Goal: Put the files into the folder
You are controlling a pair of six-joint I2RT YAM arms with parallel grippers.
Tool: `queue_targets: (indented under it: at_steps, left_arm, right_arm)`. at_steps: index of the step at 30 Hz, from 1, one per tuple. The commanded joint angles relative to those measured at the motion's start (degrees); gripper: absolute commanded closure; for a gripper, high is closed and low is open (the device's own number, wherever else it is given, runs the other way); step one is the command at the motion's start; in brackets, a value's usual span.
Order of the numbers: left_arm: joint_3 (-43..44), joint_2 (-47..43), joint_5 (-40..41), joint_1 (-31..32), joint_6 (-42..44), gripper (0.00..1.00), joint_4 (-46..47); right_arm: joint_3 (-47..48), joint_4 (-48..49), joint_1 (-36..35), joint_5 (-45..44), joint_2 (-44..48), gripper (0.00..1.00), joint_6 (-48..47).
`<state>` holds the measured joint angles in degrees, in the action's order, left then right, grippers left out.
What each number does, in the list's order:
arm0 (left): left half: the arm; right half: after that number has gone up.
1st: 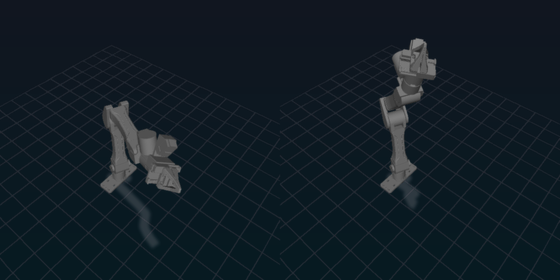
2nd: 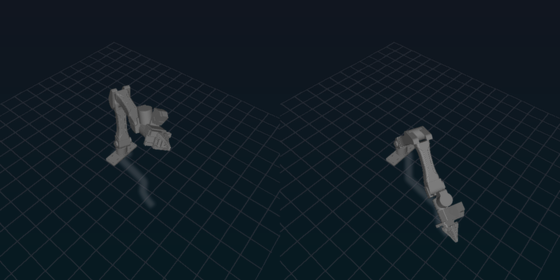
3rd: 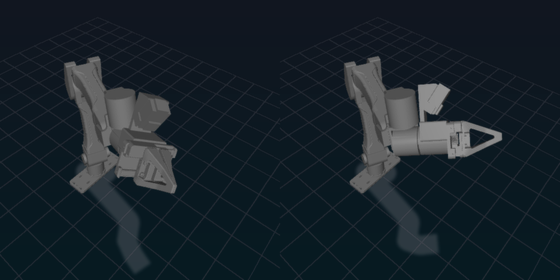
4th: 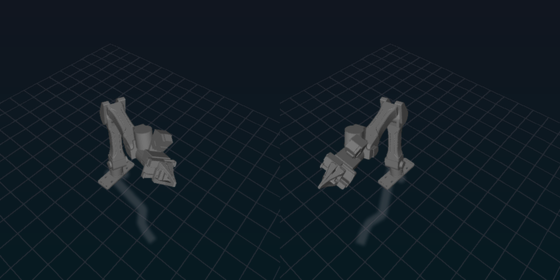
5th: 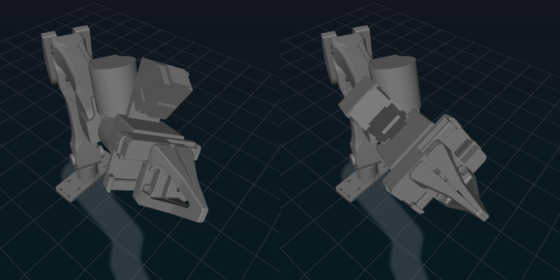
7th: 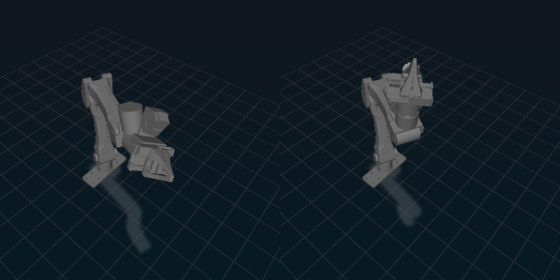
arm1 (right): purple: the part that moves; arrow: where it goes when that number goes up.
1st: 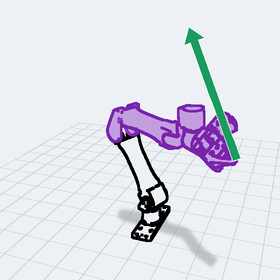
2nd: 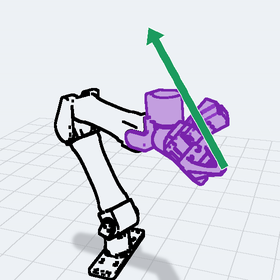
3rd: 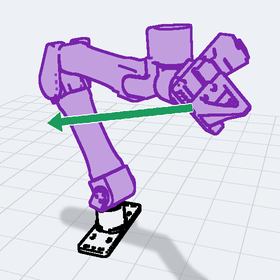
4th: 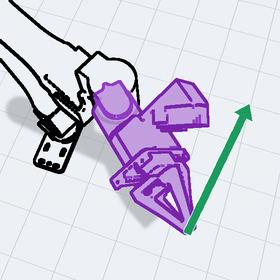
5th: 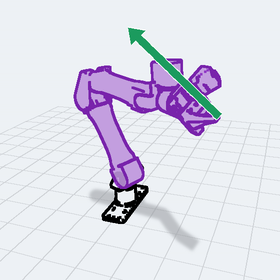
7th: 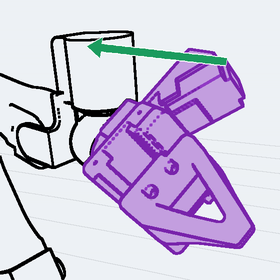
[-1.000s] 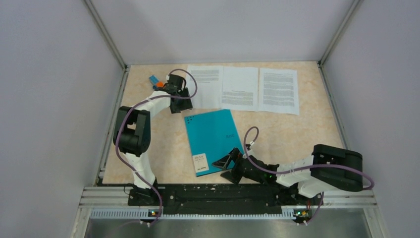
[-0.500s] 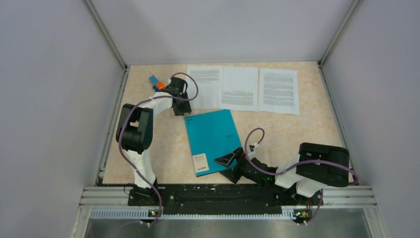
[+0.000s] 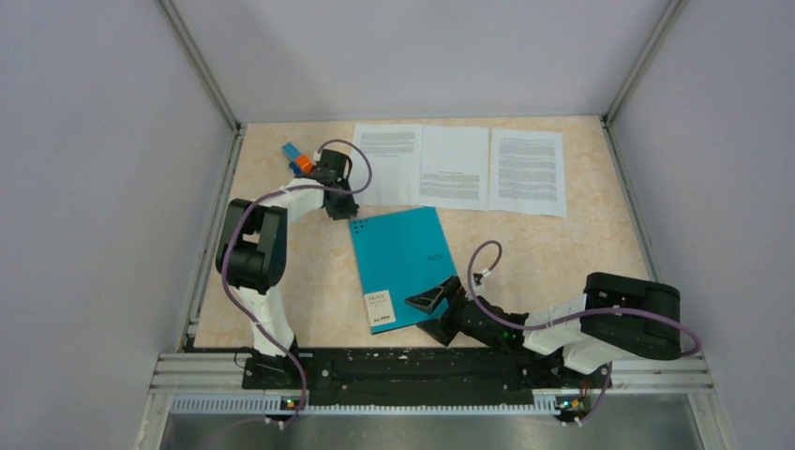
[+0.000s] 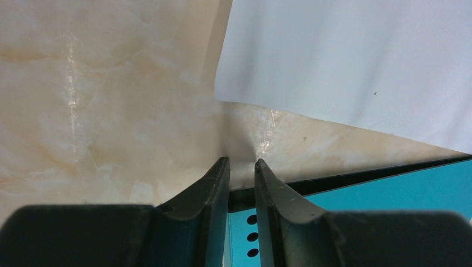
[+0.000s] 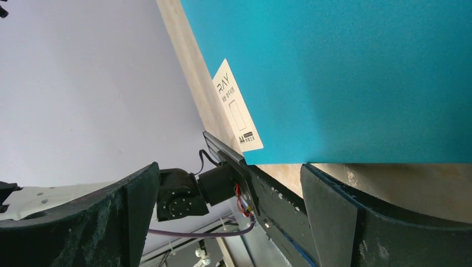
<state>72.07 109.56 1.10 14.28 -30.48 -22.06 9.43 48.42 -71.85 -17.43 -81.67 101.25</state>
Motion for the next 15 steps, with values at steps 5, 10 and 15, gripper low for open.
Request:
queue_targets:
  at_steps: [5,10,15]
  left_arm:
    - [-2.7,-1.8,-0.8,0.2,-1.4,0.76,-1.2]
    - [-2.7,-1.8,-0.8,0.2,-1.5,0.78,-1.5]
    - [-2.7,-1.6,-0.8,0.2,-1.6,0.79,-1.6]
  right_arm:
    - [0.6,1.1,-0.8,-2.5,-0.9,0.04,2.1]
    - [1.8,-2.3,-0.7,-1.5,0.3,0.04,1.5]
    - [2.6,-4.0,-0.8,-0.5,0.5,0.04,1.0]
